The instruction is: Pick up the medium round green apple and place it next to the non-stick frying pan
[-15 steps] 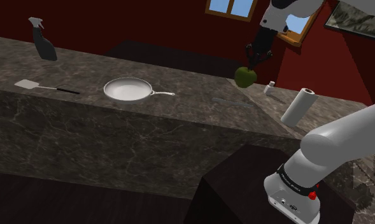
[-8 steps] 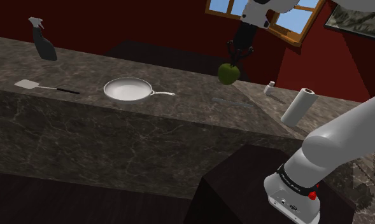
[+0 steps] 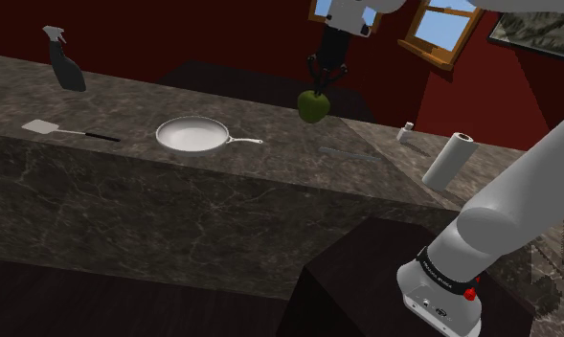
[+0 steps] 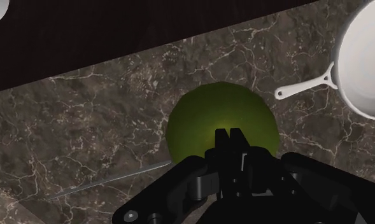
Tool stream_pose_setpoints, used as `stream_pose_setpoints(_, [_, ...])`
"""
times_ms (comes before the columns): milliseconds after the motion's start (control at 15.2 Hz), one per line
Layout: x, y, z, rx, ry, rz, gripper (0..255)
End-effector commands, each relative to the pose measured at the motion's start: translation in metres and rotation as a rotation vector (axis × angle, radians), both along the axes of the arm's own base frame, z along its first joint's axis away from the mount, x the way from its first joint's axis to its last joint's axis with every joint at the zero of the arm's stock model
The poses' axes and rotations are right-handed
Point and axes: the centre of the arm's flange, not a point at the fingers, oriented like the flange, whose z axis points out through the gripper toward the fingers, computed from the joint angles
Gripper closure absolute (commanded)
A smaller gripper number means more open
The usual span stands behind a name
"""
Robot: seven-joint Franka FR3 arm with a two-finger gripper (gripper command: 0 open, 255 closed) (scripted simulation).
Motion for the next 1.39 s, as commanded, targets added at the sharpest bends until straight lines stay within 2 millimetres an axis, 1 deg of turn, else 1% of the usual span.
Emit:
stream_pose_setpoints(0, [0.006,0.005,-0.004,0.0,-0.001,-0.001,255])
stream_pose_setpoints(1320, [0.006,0.005,-0.11,0.0,-0.001,-0.001,255])
